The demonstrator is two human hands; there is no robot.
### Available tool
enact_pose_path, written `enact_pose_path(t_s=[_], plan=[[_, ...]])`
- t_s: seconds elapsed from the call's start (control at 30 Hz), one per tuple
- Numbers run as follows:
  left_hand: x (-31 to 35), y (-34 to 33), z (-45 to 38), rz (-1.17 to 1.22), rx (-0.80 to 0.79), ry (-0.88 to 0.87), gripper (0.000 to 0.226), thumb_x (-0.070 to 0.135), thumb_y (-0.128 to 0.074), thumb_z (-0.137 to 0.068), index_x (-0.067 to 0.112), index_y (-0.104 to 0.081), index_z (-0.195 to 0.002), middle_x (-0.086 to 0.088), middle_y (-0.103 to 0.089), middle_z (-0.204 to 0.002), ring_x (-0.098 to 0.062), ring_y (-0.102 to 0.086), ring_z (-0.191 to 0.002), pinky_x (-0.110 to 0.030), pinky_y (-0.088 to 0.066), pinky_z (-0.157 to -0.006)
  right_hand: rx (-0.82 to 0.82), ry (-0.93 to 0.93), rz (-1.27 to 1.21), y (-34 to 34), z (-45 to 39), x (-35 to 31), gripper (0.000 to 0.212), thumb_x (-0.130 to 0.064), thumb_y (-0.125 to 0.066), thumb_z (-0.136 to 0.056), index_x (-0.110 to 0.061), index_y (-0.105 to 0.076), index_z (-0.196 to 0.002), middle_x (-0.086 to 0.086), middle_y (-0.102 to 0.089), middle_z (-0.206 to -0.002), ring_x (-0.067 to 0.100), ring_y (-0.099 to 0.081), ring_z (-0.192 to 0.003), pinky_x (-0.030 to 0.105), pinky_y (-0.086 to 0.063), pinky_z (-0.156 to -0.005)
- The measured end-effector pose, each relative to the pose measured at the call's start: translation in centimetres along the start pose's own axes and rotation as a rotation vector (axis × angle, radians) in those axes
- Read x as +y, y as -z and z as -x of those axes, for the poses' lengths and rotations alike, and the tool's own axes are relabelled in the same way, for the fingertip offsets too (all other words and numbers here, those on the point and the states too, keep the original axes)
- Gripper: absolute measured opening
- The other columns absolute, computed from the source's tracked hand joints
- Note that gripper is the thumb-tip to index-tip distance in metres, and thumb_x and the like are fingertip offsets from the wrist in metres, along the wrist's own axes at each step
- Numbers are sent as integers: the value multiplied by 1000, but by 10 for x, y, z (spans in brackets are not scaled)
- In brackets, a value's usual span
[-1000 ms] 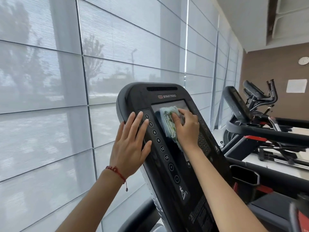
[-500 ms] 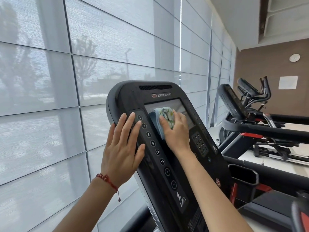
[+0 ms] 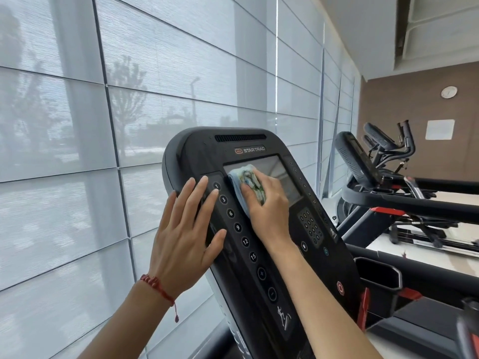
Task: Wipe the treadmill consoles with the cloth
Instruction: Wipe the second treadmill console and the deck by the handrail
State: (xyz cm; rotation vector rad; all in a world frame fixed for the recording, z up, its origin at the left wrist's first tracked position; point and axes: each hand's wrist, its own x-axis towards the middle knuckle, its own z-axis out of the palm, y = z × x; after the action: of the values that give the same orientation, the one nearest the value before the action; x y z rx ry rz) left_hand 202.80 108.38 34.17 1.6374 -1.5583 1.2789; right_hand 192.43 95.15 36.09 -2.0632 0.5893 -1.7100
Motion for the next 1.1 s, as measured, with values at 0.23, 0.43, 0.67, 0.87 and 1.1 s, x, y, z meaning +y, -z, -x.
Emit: enact_pose_path(t_s=[0.23,0.43,0.67,0.87,1.1], plan=[[-6,0,-8,-27,4,-43,64,41,-37,-89,-1,-39,-138,-18,-29,-148,-32,-19,-140,-52,-20,-110,46,-23,67,-6,-53,45,40,-39,-47,-92,-8,-60,-113,12,-65,-108,26,-56,-103,33,-44,-86],[-6,-1,-7,-36,-14,-41,66,47,-20,-97,-1,-34,-139,-19,-25,-150,-33,-15,-141,-54,-20,-110,115,-138,101,-7,-90,78,45,-43,-44,-92,-5,-64,-105,14,-68,-98,31,-60,-95,32,-46,-76],[3,-6,-8,7,38,8,61,36,-32,-91,-6,-39,-136,-21,-25,-149,-34,-15,-141,-53,-17,-112,24,19,79,-1,-32,36,42,-41,-47,-90,-13,-61,-118,3,-62,-118,23,-48,-104,19,-29,-79],[3,-8,-7,14,55,4,60,37,-30,-94,-6,-39,-136,-21,-26,-149,-34,-16,-140,-53,-18,-112,-27,150,8,6,-22,46,38,-36,-53,-89,-13,-61,-118,4,-64,-114,17,-51,-104,14,-33,-88],[2,-9,-5,16,51,2,63,42,-20,-98,-5,-36,-137,-20,-25,-149,-33,-15,-141,-51,-16,-113,60,-141,74,14,-92,113,34,-33,-52,-91,-5,-63,-107,21,-65,-103,37,-57,-97,30,-38,-76]])
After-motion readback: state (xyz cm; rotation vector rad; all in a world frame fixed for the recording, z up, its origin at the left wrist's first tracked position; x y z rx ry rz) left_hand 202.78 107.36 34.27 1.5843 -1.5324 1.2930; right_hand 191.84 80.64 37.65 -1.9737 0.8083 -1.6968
